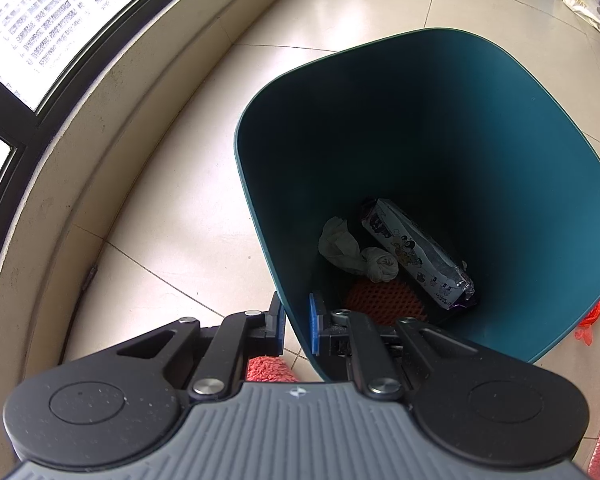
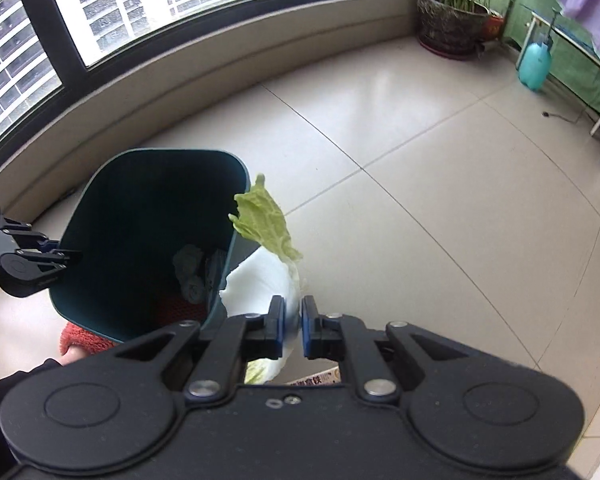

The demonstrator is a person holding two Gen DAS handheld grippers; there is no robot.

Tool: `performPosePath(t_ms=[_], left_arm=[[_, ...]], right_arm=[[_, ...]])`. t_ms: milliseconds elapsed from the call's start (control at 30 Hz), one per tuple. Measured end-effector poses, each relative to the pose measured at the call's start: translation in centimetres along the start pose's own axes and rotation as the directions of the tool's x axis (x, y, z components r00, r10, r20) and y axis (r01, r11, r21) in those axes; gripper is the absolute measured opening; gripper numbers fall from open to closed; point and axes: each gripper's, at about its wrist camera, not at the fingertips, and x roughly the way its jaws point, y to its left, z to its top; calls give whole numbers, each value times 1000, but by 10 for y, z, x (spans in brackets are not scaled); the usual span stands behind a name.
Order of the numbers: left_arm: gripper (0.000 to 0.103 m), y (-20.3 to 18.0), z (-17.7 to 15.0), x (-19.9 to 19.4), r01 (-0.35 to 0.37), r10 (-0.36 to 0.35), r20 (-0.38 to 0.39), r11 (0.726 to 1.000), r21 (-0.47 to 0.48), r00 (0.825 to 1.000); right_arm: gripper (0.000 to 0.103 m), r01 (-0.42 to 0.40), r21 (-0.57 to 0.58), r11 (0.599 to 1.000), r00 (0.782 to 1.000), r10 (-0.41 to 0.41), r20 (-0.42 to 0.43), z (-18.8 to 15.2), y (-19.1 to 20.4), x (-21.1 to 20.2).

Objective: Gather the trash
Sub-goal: 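Carry the cabbage leaf over the bin and lower it inside, then open the right gripper to drop the cabbage leaf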

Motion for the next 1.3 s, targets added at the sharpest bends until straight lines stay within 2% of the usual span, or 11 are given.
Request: performPosePath(t_ms=[133, 300, 533, 633, 800, 933, 1100, 1200, 1300], left_arm=[[11, 10, 2, 2, 34, -35, -12, 999, -40, 999], [11, 12, 4, 3, 42, -44, -20, 997, -57, 999], [11, 22, 3, 6, 67, -70, -25, 993, -98, 997], [11, 22, 3, 8, 61, -65, -35, 993, -102, 997], [11, 24, 4, 11, 66, -71, -40, 991, -115, 997], [11, 24, 6, 14, 67, -73, -46, 991, -117, 996], [11, 22, 5, 16, 60, -65, -46, 993, -104, 997], [11, 20, 5, 16, 60, -66, -49, 993, -103, 997], [11, 17, 6, 16, 51, -56, -50, 994, -93, 997]], right_arm=[[8, -44, -85, 995, 999, 46, 24, 22, 25, 7], [8, -72, -159, 985, 997, 68, -27, 28, 57, 43], [8, -43, -246, 968, 992, 12, -129, 9, 97, 117], [7, -40, -245, 969, 980, -9, -197, 6, 105, 149], [8, -35, -237, 971, 966, -28, -258, 4, 115, 181], [8, -14, -271, 962, 949, -73, -306, -4, 125, 198], [11, -27, -263, 964, 937, -68, -343, -13, 127, 204], [17, -27, -266, 964, 940, -66, -335, -13, 127, 203], [17, -39, -256, 966, 941, -51, -336, -9, 122, 202]])
